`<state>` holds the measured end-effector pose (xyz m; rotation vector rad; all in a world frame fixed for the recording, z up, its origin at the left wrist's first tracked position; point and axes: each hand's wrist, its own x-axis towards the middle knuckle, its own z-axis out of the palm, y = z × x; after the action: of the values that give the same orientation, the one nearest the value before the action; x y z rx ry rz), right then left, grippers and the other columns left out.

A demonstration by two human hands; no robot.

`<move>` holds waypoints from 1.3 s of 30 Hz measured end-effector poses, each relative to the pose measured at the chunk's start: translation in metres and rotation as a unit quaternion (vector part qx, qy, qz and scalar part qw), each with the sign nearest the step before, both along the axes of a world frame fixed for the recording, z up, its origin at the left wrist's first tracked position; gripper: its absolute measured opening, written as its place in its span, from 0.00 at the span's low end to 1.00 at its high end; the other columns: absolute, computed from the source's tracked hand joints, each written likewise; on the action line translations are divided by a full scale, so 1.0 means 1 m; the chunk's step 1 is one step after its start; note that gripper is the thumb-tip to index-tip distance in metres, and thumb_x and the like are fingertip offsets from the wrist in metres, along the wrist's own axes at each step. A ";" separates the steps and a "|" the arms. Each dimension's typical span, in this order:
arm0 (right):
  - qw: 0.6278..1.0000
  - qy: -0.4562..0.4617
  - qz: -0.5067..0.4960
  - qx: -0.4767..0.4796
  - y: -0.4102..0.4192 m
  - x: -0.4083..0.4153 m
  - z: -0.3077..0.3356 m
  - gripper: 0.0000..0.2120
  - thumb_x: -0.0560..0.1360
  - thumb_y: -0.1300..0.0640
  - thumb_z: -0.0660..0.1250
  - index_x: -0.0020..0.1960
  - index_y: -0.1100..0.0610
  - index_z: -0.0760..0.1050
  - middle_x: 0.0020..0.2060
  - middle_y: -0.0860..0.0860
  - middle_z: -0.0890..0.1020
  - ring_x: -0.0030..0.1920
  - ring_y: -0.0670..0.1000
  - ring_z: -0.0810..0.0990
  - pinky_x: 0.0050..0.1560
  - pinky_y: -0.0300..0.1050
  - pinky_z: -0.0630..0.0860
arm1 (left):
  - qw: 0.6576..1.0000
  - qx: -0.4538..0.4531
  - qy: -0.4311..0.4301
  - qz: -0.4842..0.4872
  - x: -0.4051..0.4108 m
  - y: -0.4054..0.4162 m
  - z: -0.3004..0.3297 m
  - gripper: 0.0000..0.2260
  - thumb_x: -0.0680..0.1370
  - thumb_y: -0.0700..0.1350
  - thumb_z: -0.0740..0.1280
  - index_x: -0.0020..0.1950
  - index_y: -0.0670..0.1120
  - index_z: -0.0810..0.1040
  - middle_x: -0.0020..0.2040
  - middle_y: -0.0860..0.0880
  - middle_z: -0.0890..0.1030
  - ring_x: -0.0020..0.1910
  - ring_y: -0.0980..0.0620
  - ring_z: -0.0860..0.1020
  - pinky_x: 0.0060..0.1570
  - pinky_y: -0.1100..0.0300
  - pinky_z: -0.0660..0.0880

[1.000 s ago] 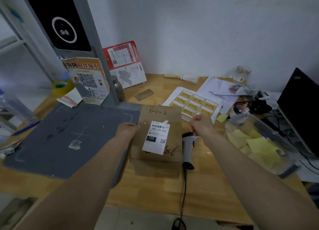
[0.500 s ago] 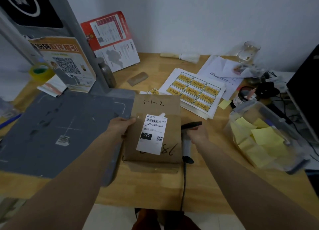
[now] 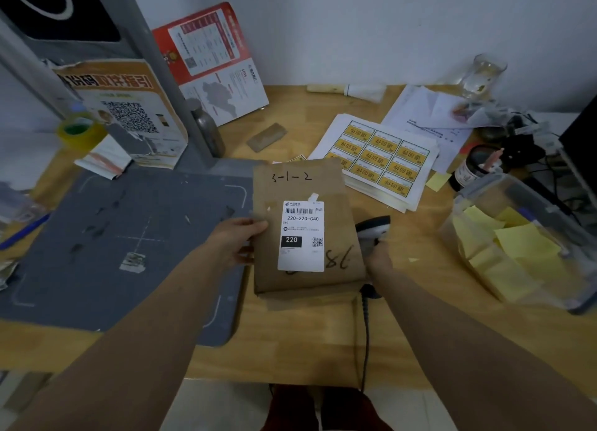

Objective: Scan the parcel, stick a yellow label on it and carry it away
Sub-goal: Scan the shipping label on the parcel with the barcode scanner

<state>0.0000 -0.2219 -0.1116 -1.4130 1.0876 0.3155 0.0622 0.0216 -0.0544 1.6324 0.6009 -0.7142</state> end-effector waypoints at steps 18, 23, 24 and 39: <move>0.950 -0.280 0.129 -0.050 0.031 -0.011 0.149 0.12 0.73 0.58 0.71 0.35 0.64 0.76 0.26 0.59 0.75 0.23 0.54 0.72 0.30 0.47 0.74 | 0.962 -0.079 -0.212 0.154 0.037 -0.016 0.039 0.13 0.76 0.37 0.68 0.34 0.47 0.69 0.38 0.46 0.78 0.35 0.51 0.74 0.30 0.62 0.71; 0.948 -0.278 0.142 -0.059 0.037 -0.019 0.150 0.10 0.73 0.58 0.71 0.39 0.65 0.77 0.25 0.57 0.73 0.22 0.52 0.70 0.27 0.45 0.72 | 0.961 -0.061 -0.217 0.163 0.044 -0.016 0.040 0.11 0.74 0.38 0.70 0.35 0.47 0.72 0.46 0.41 0.81 0.44 0.45 0.77 0.42 0.54 0.75; 0.948 -0.281 0.141 -0.061 0.037 -0.019 0.151 0.11 0.73 0.58 0.71 0.38 0.64 0.76 0.25 0.57 0.73 0.22 0.52 0.70 0.27 0.45 0.72 | 0.961 -0.056 -0.215 0.164 0.045 -0.015 0.040 0.11 0.74 0.38 0.70 0.35 0.46 0.72 0.47 0.41 0.81 0.45 0.45 0.77 0.45 0.52 0.75; 0.931 -0.333 0.135 -0.064 0.038 -0.018 0.160 0.10 0.74 0.57 0.70 0.35 0.59 0.77 0.27 0.59 0.72 0.24 0.54 0.69 0.27 0.45 0.71 | 0.963 -0.038 -0.212 0.164 0.051 -0.015 0.035 0.11 0.74 0.39 0.70 0.35 0.47 0.72 0.46 0.42 0.80 0.46 0.45 0.76 0.48 0.49 0.76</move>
<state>-0.0180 -0.1844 0.0480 -1.6210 0.3602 -0.0547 0.1134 0.0062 -0.0194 1.5040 0.5047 -0.1325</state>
